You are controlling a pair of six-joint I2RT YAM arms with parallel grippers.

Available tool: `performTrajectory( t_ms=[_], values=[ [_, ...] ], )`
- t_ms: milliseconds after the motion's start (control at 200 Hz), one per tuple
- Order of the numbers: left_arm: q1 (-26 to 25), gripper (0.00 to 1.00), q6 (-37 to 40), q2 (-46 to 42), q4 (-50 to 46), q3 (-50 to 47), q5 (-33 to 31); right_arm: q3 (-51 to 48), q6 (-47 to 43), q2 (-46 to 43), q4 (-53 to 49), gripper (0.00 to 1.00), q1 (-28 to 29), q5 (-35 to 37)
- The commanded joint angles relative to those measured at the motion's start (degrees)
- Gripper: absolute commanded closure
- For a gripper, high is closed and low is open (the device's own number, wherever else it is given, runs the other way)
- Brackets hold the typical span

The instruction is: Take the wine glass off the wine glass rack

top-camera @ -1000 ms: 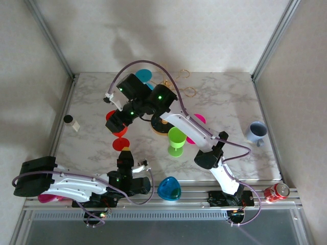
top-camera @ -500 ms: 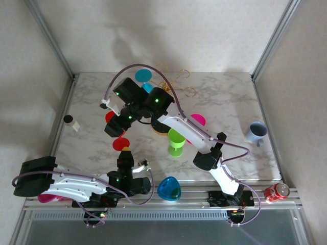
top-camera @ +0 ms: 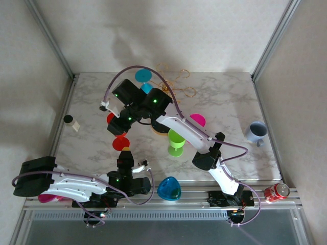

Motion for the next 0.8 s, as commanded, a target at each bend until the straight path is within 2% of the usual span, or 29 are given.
performTrajectory(
  t_ms=[0, 95, 180, 516, 636, 796],
  values=[
    [-0.3, 1.0, 0.3, -1.2, 0.5, -0.3, -2.4, 1.4, -0.1, 0.6, -1.4, 0.83, 0.8, 0.2],
    [-0.4, 1.0, 0.3, -1.7, 1.0, -0.2, -2.6, 1.4, 0.2, 0.3, -1.0, 1.0, 0.7, 0.0],
    [-0.4, 1.0, 0.3, -1.9, 1.2, -0.2, -2.9, 1.1, 0.5, -0.1, -0.7, 1.0, 0.8, 0.2],
    [-0.3, 0.87, 0.3, -3.0, 2.6, 0.0, -3.3, -1.5, 2.3, -3.3, 3.0, 1.0, 0.7, 3.2],
    [-0.3, 0.73, 0.3, -3.5, 2.8, -0.1, -3.5, -2.0, 2.9, -4.1, 4.2, 1.0, 0.8, 4.8],
    [-0.3, 0.7, 0.3, -4.1, 3.0, -0.3, -3.6, -2.2, 3.9, -4.8, 5.3, 1.0, 0.8, 6.7]
  ],
)
